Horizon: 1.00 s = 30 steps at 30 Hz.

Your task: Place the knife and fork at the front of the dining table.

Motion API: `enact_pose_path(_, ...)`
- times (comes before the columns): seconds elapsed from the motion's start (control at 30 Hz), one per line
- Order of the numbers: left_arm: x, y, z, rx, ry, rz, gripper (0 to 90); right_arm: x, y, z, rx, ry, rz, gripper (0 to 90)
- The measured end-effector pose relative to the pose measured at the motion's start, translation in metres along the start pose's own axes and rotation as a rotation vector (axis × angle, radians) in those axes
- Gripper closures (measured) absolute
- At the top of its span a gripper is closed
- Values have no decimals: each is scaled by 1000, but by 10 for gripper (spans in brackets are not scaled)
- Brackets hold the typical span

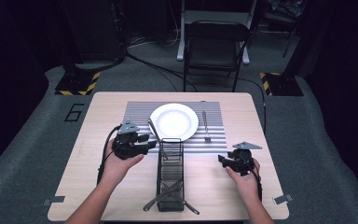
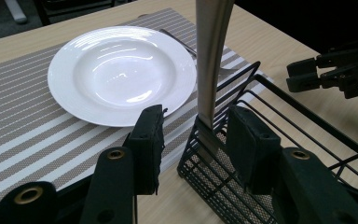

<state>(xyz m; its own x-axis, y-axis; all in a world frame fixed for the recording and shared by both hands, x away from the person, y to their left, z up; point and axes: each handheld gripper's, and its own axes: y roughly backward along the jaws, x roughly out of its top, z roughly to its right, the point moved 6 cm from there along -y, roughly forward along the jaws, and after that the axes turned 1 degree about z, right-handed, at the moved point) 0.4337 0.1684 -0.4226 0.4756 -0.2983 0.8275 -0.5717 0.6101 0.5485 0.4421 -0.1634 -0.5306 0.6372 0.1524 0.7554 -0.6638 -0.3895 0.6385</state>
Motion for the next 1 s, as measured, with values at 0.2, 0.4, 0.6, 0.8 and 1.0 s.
enact_pose_path(0.2, 1, -9, 4, -16, 15, 3, 584, 0, 0, 1, 1, -1, -1, 495)
enact_pose_path(0.4, 0, -22, 8, -26, 16, -5, 621, -1, -1, 2, 4, -6, -2, 494)
enact_pose_path(0.6, -2, -30, 10, -23, 14, -11, 662, -1, 0, 4, 3, -13, 0, 487)
enact_pose_path(0.8, -2, -32, 9, -5, -5, -5, 751, -1, -1, 5, 6, -25, 0, 486)
enact_pose_path(1.0, -3, -31, 9, 8, -14, -3, 788, -1, -1, 6, 9, -29, 0, 480)
